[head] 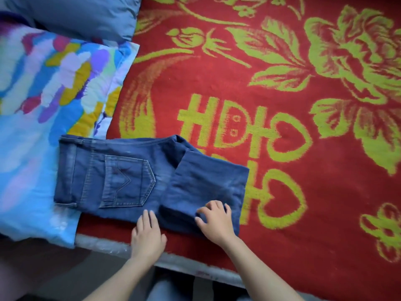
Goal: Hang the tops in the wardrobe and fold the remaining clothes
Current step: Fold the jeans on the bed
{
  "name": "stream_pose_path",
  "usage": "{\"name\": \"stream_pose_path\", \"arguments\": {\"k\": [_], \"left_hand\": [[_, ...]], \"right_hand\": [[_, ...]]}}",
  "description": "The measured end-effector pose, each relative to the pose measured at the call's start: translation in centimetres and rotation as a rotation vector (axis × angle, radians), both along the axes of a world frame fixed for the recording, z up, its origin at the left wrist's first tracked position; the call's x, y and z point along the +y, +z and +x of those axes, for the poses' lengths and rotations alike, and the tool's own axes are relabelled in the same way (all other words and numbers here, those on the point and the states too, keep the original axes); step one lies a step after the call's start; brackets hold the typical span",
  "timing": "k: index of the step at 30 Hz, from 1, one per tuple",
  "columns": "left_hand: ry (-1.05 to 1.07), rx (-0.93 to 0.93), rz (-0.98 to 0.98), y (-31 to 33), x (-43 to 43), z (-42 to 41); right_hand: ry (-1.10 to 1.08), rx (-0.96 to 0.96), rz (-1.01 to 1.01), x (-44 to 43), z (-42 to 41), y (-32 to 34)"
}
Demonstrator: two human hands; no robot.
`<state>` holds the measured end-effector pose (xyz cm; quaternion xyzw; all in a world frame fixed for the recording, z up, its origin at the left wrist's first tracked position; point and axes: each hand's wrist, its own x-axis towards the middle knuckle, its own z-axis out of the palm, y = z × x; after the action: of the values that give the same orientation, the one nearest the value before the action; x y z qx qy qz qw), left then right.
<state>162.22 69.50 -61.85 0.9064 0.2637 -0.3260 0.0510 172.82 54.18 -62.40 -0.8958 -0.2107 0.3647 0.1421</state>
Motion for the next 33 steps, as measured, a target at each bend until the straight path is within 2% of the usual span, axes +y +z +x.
{"name": "stream_pose_path", "arguments": {"k": [2,4,6,7,8,10,11,15,18,21,24,25,28,29,31,33], "left_hand": [[-0.051,-0.173,-0.033,0.4,1.2,0.9],[-0.197,-0.252,-0.053,0.6,1.5,1.9],[-0.325,-0.234,-0.097,0.2,1.5,2.8],[-0.344,-0.207,-0.102,-0.6,1.4,3.2],[-0.341,-0.141,-0.118,-1.1,1.3,3.5],[-0.303,-0.066,-0.177,-1.5,1.5,3.5],[-0.304,-0.076,-0.198,-1.6,1.4,3.3],[-0.321,-0.042,-0.317,-1.4,2.8,2.8],[-0.264,-0.071,-0.421,-1.3,3.8,2.8],[-0.165,-0.160,-0.477,-1.0,4.9,2.1],[-0.118,-0.417,-0.414,-0.3,6.2,-0.2],[-0.105,-0.466,-0.343,-0.2,6.8,-1.3],[0.004,-0.350,-0.171,-0.1,9.0,-4.2],[0.042,-0.321,-0.141,-0.3,9.7,-5.2],[0.025,-0.323,-0.082,-0.6,11.2,-7.6],[-0.027,-0.454,-0.025,-0.6,13.2,-9.6]], "right_hand": [[-0.058,-0.010,0.136,-0.7,0.0,-0.2],[-0.301,-0.117,0.268,-1.2,0.2,0.4],[-0.645,-0.317,0.198,-2.3,0.5,0.4],[-0.807,-0.313,0.124,-3.0,0.7,0.4],[-0.968,-0.172,0.073,-3.7,1.0,0.2],[-1.232,0.247,0.190,-4.2,1.1,-0.3],[-1.291,0.392,0.254,-4.4,1.0,-0.4],[-1.345,0.471,0.326,-3.9,1.8,1.8],[-1.243,0.320,0.423,-1.1,2.6,5.6],[-0.970,0.076,0.535,5.0,2.0,10.0],[-0.648,0.093,0.635,12.8,0.6,12.2],[-0.476,0.134,0.606,15.7,0.3,12.3],[0.164,0.187,0.297,23.3,-1.1,10.7],[0.254,0.180,0.203,24.7,-1.5,9.7],[0.158,0.108,0.080,25.4,-2.6,6.9],[-0.028,-0.067,0.011,23.8,-3.9,4.8]]}}
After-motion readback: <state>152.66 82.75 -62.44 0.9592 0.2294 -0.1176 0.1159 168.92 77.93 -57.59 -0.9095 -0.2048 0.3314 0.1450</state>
